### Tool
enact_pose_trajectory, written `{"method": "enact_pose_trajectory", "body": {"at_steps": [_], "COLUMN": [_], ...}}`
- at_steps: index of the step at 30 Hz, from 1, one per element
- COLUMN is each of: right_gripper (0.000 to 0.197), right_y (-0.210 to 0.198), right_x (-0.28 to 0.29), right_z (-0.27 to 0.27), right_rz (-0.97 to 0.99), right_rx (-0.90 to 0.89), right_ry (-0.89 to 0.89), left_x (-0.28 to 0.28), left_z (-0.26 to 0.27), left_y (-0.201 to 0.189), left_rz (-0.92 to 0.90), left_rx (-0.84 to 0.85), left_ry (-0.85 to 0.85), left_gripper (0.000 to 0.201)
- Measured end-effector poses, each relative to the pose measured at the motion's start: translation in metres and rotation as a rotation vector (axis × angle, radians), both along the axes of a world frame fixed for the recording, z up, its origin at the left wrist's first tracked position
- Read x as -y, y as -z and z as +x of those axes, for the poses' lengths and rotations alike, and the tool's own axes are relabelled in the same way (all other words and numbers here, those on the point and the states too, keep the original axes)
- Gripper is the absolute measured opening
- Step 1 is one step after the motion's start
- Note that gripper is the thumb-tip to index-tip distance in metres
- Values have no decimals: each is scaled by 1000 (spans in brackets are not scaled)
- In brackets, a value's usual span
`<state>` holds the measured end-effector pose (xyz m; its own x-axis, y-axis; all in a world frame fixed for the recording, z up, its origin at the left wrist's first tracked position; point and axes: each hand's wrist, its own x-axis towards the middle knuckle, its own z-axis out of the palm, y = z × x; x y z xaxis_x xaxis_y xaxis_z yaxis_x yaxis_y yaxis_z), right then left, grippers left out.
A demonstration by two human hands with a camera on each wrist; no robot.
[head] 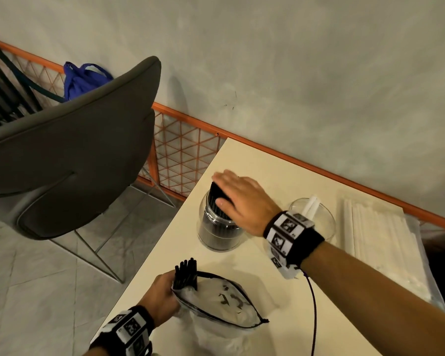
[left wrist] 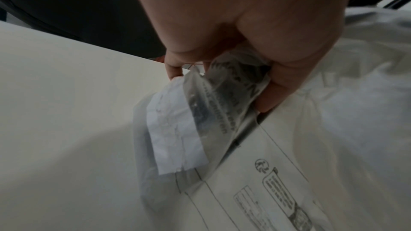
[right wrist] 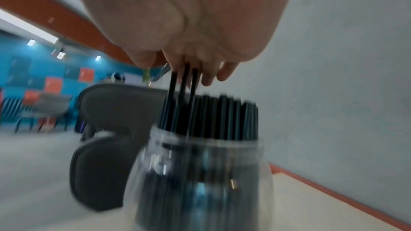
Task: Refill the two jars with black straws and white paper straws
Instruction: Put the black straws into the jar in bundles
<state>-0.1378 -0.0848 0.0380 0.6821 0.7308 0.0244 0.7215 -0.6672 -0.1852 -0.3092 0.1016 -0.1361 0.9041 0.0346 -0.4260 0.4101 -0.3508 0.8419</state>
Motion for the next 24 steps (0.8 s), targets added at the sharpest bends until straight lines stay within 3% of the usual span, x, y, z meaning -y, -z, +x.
{"method": "enact_pose_trajectory", "body": {"at_steps": [2, 6, 8, 11, 13, 20, 24], "right_gripper": [67, 54, 53, 72, 74, 11, 19], "right_y": [20, 13, 13, 38, 63, 89, 67], "right_x": [6, 15, 15, 11, 8, -8, -13], "right_z": [-5, -28, -52, -93, -110, -125, -129], "right_rz": [-133, 197, 341, 354, 371, 769, 1084], "right_rx": [-12, 43, -150, -592, -637, -693, -941], "right_ry": [-17, 5, 39, 127, 135, 219, 397], "left_x": [3, 7, 11, 22, 29, 43, 47], "left_z": [2, 5, 5, 6, 7, 11, 11], "left_y": [-3, -13, -18, -27, -33, -33, -37], "left_rz": [-10, -9, -36, -70, -34, -15, -31], "left_rx": [10, 30, 55, 126, 152, 191, 178], "left_ry": [4, 5, -17, 2, 37, 144, 151], "left_gripper": [33, 31, 31, 33, 32, 29, 28]}}
